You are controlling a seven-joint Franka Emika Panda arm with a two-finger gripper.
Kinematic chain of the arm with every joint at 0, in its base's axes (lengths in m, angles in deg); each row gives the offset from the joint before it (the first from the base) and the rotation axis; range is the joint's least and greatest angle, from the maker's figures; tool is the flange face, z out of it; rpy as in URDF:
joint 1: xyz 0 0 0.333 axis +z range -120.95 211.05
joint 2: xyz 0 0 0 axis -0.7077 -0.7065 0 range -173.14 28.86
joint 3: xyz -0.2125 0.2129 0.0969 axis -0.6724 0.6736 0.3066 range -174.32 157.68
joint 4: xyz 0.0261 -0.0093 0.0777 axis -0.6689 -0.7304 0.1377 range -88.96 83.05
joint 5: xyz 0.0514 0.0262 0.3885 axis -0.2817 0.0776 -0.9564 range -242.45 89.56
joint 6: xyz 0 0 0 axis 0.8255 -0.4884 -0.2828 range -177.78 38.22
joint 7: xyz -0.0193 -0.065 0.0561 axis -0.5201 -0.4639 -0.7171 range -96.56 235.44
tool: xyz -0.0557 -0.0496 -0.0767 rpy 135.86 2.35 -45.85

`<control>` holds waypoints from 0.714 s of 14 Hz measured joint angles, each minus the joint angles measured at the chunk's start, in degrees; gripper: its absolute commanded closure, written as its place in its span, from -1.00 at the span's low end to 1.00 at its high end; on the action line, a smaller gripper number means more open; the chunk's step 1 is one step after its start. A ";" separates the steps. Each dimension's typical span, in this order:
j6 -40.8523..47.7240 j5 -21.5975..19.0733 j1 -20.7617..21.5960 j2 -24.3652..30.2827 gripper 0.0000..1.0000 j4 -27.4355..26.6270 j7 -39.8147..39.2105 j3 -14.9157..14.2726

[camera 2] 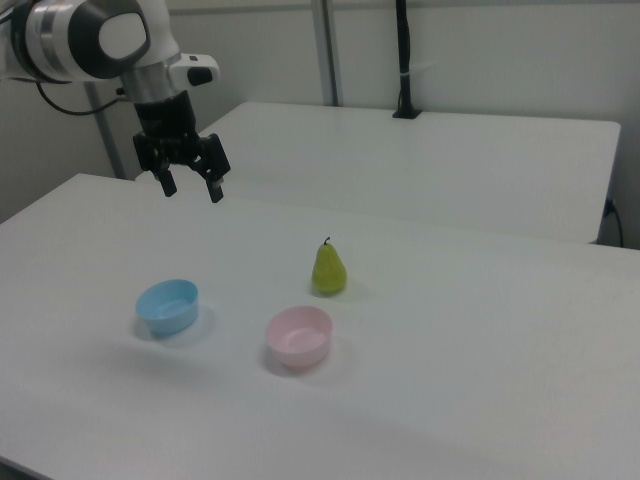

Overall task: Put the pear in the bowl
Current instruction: 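Move the open gripper down toward the green pear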

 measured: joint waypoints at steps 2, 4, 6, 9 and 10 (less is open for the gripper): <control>0.02 0.00 0.05 -0.42 -1.00 0.22 0.03 0.00; 0.06 0.00 0.15 -0.47 -1.00 0.22 0.03 0.00; 0.07 0.00 0.16 -0.48 -1.00 0.22 0.03 0.00; 0.07 0.00 0.11 -0.51 -1.00 0.22 -0.22 -0.01; 0.07 0.00 0.05 -0.56 -1.00 0.22 -1.01 -0.04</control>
